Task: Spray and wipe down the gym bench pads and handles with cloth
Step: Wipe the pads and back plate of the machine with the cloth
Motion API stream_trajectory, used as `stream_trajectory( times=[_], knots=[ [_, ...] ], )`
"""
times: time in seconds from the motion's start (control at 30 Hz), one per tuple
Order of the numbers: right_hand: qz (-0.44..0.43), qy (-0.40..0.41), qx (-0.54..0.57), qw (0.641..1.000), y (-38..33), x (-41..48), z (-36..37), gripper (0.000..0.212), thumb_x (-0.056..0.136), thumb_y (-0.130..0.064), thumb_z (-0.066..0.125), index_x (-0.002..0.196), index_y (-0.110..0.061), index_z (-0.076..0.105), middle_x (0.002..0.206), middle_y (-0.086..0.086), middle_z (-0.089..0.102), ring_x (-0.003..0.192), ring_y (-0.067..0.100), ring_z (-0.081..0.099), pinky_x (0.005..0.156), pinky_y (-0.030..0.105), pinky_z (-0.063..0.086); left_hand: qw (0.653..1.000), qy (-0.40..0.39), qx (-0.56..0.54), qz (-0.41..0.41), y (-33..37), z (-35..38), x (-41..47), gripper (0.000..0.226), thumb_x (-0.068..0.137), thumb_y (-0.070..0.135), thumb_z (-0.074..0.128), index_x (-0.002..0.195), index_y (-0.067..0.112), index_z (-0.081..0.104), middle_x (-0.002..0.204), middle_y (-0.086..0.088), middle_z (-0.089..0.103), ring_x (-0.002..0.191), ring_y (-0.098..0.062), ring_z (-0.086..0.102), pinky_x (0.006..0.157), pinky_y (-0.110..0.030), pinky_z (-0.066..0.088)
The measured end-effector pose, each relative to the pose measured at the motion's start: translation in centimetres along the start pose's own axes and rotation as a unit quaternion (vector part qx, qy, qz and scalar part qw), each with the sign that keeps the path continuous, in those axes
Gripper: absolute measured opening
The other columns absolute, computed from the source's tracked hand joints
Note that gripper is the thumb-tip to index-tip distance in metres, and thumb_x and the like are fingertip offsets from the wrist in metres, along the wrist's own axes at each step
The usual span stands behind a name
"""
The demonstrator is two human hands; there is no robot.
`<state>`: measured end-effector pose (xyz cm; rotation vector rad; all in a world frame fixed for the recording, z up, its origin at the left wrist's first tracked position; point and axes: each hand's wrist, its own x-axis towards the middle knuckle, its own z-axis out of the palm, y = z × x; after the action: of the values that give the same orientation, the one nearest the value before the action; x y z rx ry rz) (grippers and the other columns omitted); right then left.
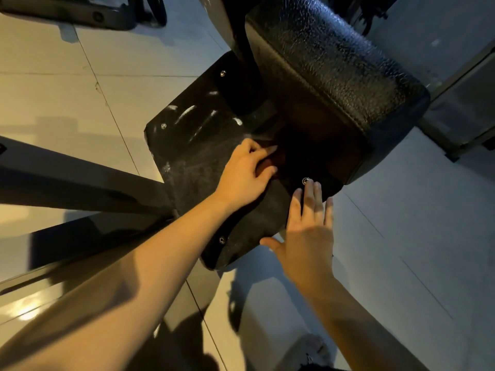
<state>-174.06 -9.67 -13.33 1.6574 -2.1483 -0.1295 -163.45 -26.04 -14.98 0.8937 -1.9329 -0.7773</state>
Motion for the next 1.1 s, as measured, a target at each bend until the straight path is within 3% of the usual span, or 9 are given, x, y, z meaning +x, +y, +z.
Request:
stream_trajectory(
  times=[0.17,0.3,0.37,0.47,0.57,0.73,0.8,0.97,1.1],
  knots=[
    [-0.005,0.011,0.019,1.000,0.0,-0.2,0.3,0.127,0.065,-0.078,0.073,0.153,0.006,0.035,0.163,0.029,0.023,0.153,0.043,0.019,0.124,0.060,0.018,0.987,0.071,0.014,-0.143,-5.6,-2.5,-0.8,0.047,0.097,0.037,0.065,0.142,0.022,0.060,0.119,0.001,0.048,0.113,-0.018,0.052,0.102,-0.028,0.037],
    [-0.010,0.022,0.008,1.000,0.2,-0.2,0.5,0.125,0.069,-0.080,0.067,0.154,0.005,0.033,0.164,0.028,0.022,0.153,0.042,0.017,0.124,0.058,0.015,0.915,0.140,0.000,-0.378,-7.1,-3.3,-2.9,0.047,0.098,0.038,0.059,0.142,0.020,0.058,0.134,-0.014,0.048,0.121,-0.035,0.056,0.108,-0.045,0.045],
    [-0.014,0.023,0.004,1.000,0.2,-0.2,0.6,0.125,0.069,-0.080,0.068,0.154,0.006,0.033,0.164,0.028,0.020,0.154,0.043,0.017,0.124,0.058,0.013,0.928,0.136,0.018,-0.346,-3.8,-1.6,-4.5,0.046,0.096,0.035,0.062,0.140,0.018,0.060,0.130,-0.015,0.050,0.120,-0.037,0.055,0.106,-0.045,0.045],
    [-0.016,0.022,-0.004,1.000,0.1,-0.1,0.4,0.126,0.067,-0.078,0.071,0.153,0.006,0.034,0.163,0.030,0.021,0.153,0.043,0.018,0.123,0.057,0.012,0.988,0.047,-0.015,-0.144,1.0,0.3,-6.8,0.047,0.094,0.033,0.067,0.138,0.022,0.060,0.119,0.000,0.049,0.112,-0.020,0.053,0.098,-0.033,0.045],
    [-0.013,0.018,-0.011,1.000,0.1,-0.2,0.5,0.125,0.067,-0.078,0.069,0.153,0.006,0.035,0.163,0.030,0.022,0.153,0.043,0.018,0.123,0.058,0.013,0.997,-0.030,0.051,0.040,-0.3,-0.5,-8.4,0.046,0.094,0.029,0.065,0.139,0.022,0.061,0.119,-0.001,0.048,0.111,-0.020,0.050,0.097,-0.031,0.044],
    [-0.011,0.030,-0.002,1.000,0.1,-0.4,0.7,0.116,0.081,-0.085,0.037,0.153,0.006,0.034,0.162,0.029,0.023,0.153,0.043,0.018,0.124,0.058,0.014,0.938,0.093,0.045,-0.332,-6.1,-2.8,-9.1,0.046,0.098,0.031,0.062,0.143,0.022,0.057,0.129,-0.011,0.050,0.122,-0.034,0.051,0.107,-0.044,0.042],
    [-0.012,0.030,-0.004,0.999,0.1,-0.4,0.8,0.116,0.081,-0.084,0.038,0.153,0.007,0.034,0.163,0.029,0.022,0.153,0.043,0.017,0.124,0.059,0.015,0.954,0.066,0.047,-0.290,-4.2,-2.2,-9.4,0.048,0.096,0.031,0.064,0.143,0.022,0.057,0.124,-0.008,0.050,0.119,-0.031,0.053,0.105,-0.043,0.044],
    [-0.015,0.039,0.000,0.999,0.0,-0.3,0.3,0.120,0.070,-0.074,0.066,0.151,0.009,0.035,0.162,0.031,0.023,0.153,0.044,0.017,0.123,0.061,0.017,0.995,-0.087,0.036,0.031,1.2,-0.4,-10.0,0.051,0.093,0.032,0.067,0.143,0.028,0.057,0.121,0.005,0.045,0.112,-0.014,0.045,0.097,-0.027,0.040],
    [-0.005,0.022,-0.011,1.000,-0.2,-0.2,0.3,0.127,0.063,-0.071,0.078,0.153,0.007,0.035,0.163,0.029,0.022,0.154,0.042,0.016,0.123,0.059,0.015,0.997,-0.007,0.056,-0.056,-4.1,-2.2,-9.8,0.046,0.095,0.028,0.067,0.140,0.023,0.060,0.119,0.000,0.049,0.113,-0.020,0.050,0.103,-0.037,0.044]
  ],
)
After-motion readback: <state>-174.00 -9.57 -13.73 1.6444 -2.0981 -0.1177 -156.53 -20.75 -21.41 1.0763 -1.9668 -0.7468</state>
